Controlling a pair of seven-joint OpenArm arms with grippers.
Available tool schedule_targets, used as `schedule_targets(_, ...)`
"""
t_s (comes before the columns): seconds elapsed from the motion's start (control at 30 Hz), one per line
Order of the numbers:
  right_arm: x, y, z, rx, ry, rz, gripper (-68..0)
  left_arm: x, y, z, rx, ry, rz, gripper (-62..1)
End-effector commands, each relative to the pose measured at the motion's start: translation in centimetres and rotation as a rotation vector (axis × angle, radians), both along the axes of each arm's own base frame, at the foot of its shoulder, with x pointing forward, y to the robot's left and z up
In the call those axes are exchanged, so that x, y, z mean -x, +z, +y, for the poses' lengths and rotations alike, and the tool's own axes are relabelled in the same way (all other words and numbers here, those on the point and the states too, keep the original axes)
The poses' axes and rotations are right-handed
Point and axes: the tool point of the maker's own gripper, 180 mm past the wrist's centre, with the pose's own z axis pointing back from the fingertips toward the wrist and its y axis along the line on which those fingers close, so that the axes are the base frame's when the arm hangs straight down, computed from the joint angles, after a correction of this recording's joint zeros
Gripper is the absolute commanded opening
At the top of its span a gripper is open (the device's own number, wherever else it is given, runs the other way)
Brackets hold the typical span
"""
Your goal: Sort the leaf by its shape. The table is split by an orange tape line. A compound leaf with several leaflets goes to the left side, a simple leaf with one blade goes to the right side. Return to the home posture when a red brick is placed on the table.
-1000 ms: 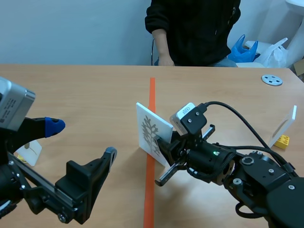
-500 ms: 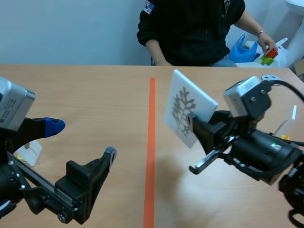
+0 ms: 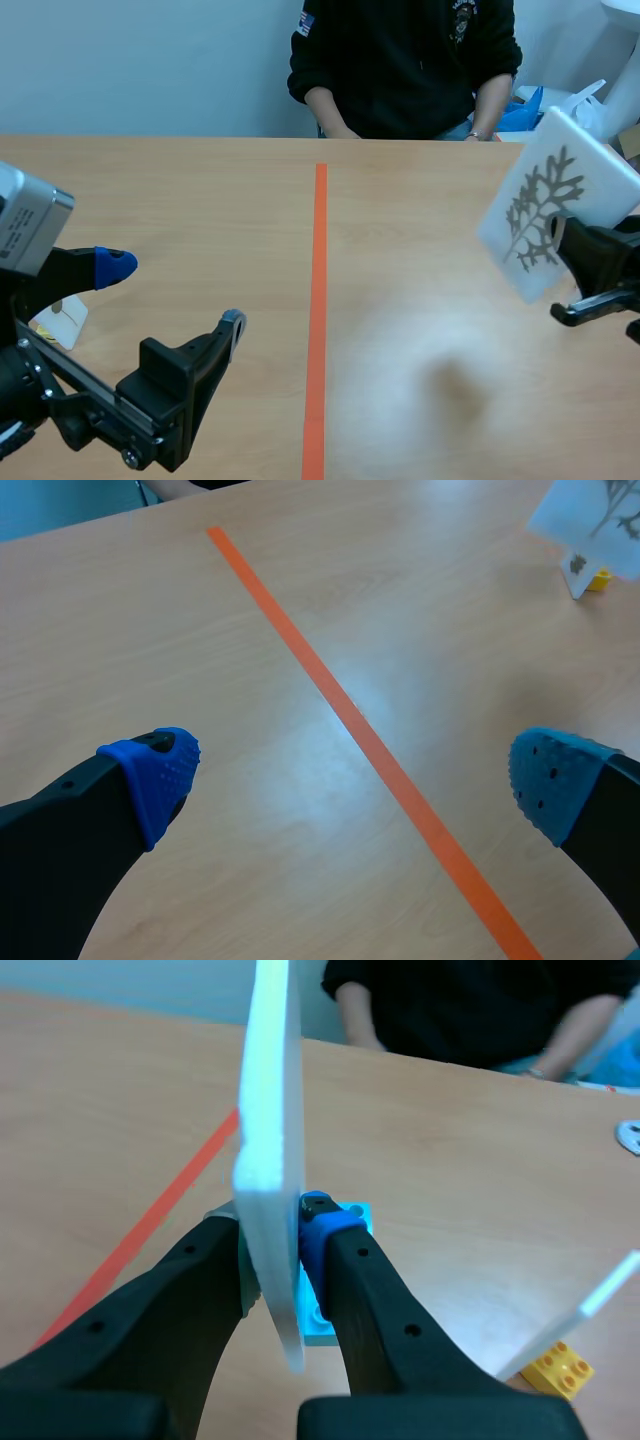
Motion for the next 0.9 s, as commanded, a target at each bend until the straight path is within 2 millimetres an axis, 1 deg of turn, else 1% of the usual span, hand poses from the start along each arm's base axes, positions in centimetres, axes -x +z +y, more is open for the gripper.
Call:
schedule_targets(0.0, -0.7, 0.7, -0.5, -0.013, -0.019, -0.031, -66.0, 0.0, 0.5, -0.1, 0.018, 0.003, -0.016, 1.4)
schedule_targets(0.13, -1.5, -0.9, -2.2, -0.004, -0.086, 0.011, -66.0, 0.0, 0.5, -0.1, 0.018, 0.003, -0.016, 1.4)
schedule_targets(0.47, -3.8, -5.9, -6.4, -0.051, -0.215, 0.106, -66.0, 0.0, 0.5, -0.1, 0.018, 0.003, -0.016, 1.4)
schedule_targets(0.57, -4.1, -7.3, -7.1, -0.076, -0.248, 0.130, -66.0, 0.0, 0.5, -0.1, 0.018, 0.003, -0.016, 1.4)
schedule_targets(0.67, -4.2, -8.2, -7.4, -0.092, -0.266, 0.145, -66.0, 0.0, 0.5, -0.1, 0.018, 0.003, -0.016, 1.4)
schedule_targets(0.87, -3.9, -8.9, -8.1, -0.070, -0.311, 0.158, -66.0, 0.0, 0.5, -0.1, 0.018, 0.003, -0.016, 1.4)
